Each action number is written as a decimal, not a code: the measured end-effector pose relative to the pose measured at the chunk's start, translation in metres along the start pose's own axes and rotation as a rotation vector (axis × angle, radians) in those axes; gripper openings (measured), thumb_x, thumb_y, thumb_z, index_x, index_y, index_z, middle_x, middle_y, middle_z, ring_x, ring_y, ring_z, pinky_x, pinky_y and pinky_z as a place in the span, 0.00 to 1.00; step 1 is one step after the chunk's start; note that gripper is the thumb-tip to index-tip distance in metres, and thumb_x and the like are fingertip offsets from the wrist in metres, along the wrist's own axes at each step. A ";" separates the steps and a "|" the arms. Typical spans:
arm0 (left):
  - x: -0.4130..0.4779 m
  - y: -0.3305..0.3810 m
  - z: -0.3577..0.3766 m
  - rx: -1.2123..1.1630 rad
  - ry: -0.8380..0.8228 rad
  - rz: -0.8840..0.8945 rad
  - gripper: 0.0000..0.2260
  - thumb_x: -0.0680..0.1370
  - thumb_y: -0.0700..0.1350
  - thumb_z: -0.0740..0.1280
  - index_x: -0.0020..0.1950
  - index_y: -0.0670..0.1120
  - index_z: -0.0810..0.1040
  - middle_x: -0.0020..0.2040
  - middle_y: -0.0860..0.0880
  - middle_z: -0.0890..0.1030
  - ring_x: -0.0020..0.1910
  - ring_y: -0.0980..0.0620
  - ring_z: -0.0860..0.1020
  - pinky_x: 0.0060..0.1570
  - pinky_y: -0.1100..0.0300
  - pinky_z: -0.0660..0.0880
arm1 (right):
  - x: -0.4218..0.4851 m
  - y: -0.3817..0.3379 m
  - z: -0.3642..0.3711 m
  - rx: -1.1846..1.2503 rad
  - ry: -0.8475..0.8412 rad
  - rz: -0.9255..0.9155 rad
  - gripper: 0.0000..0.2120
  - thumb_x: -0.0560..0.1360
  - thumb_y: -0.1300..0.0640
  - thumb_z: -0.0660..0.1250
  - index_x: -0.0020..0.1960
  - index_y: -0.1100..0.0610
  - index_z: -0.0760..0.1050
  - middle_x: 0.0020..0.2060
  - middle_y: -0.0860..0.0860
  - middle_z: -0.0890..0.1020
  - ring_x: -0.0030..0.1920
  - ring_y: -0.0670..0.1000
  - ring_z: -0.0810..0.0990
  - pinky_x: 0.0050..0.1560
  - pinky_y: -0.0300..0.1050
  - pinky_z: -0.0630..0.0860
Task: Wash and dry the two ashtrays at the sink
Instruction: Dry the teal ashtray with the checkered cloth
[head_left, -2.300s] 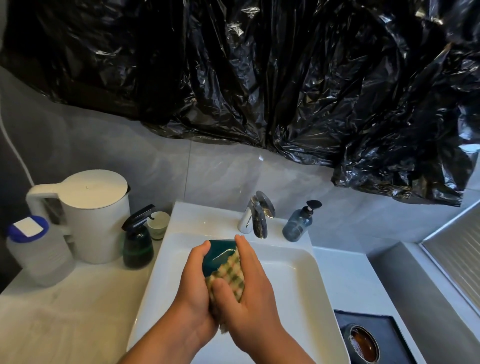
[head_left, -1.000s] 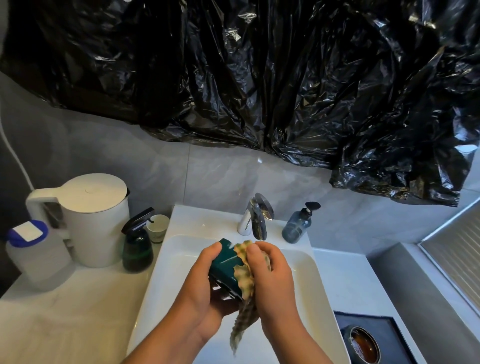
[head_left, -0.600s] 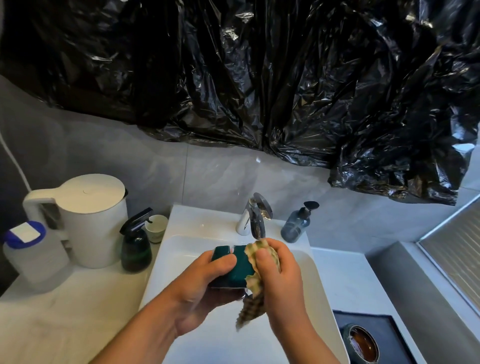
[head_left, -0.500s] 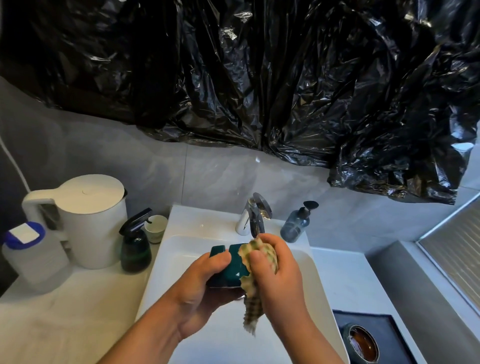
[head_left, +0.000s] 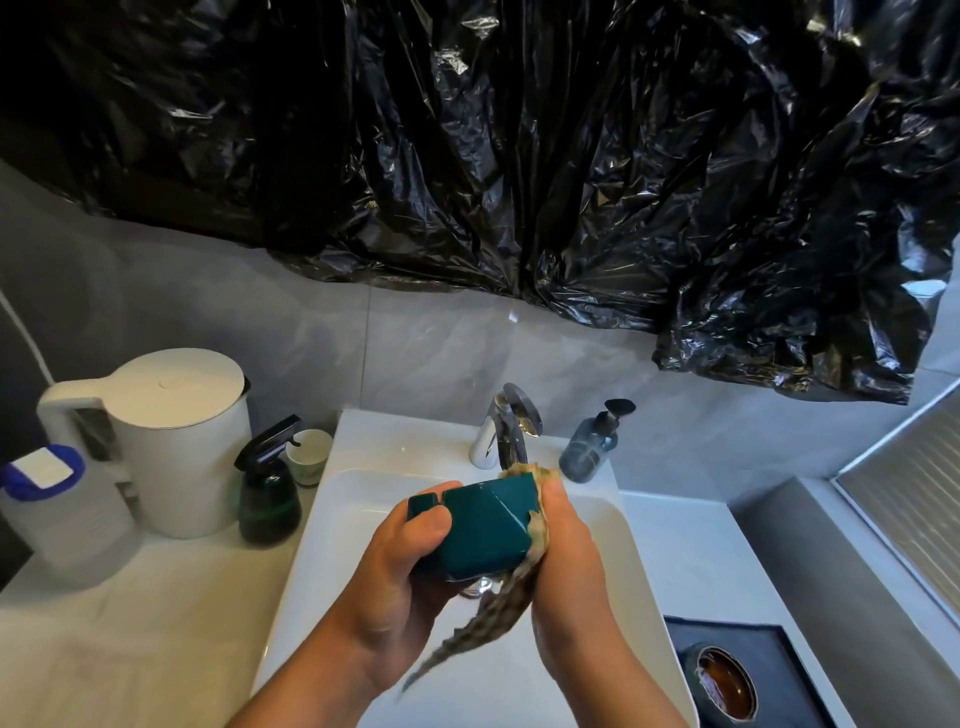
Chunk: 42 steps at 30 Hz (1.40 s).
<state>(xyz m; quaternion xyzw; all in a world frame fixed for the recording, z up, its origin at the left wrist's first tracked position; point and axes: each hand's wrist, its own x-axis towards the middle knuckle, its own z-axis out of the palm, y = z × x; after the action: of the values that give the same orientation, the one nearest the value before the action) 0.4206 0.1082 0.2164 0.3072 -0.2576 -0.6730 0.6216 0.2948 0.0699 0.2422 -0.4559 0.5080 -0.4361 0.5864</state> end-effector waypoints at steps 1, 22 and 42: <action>-0.001 0.000 0.002 -0.015 -0.010 -0.003 0.31 0.48 0.58 0.84 0.46 0.46 0.87 0.49 0.39 0.85 0.45 0.44 0.84 0.47 0.51 0.82 | 0.001 0.001 -0.002 0.004 -0.013 0.017 0.26 0.82 0.40 0.56 0.43 0.55 0.85 0.44 0.59 0.88 0.45 0.56 0.86 0.52 0.56 0.80; -0.004 -0.009 0.012 -0.113 0.161 -0.020 0.17 0.62 0.50 0.75 0.46 0.43 0.87 0.45 0.40 0.86 0.39 0.46 0.84 0.41 0.52 0.78 | -0.010 -0.004 0.003 -0.470 0.026 -0.172 0.15 0.71 0.35 0.59 0.45 0.44 0.77 0.40 0.46 0.85 0.42 0.47 0.83 0.48 0.52 0.79; -0.004 -0.005 0.010 0.290 0.189 0.066 0.30 0.59 0.56 0.75 0.59 0.50 0.73 0.50 0.46 0.83 0.45 0.51 0.82 0.40 0.62 0.78 | -0.011 0.002 -0.001 0.074 0.075 -0.202 0.31 0.68 0.37 0.62 0.50 0.66 0.76 0.40 0.64 0.81 0.41 0.61 0.80 0.44 0.58 0.78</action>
<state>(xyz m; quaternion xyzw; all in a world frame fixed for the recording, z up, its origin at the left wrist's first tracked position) 0.4101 0.1127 0.2200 0.4470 -0.3024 -0.5759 0.6141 0.2929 0.0815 0.2423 -0.4664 0.4646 -0.5280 0.5366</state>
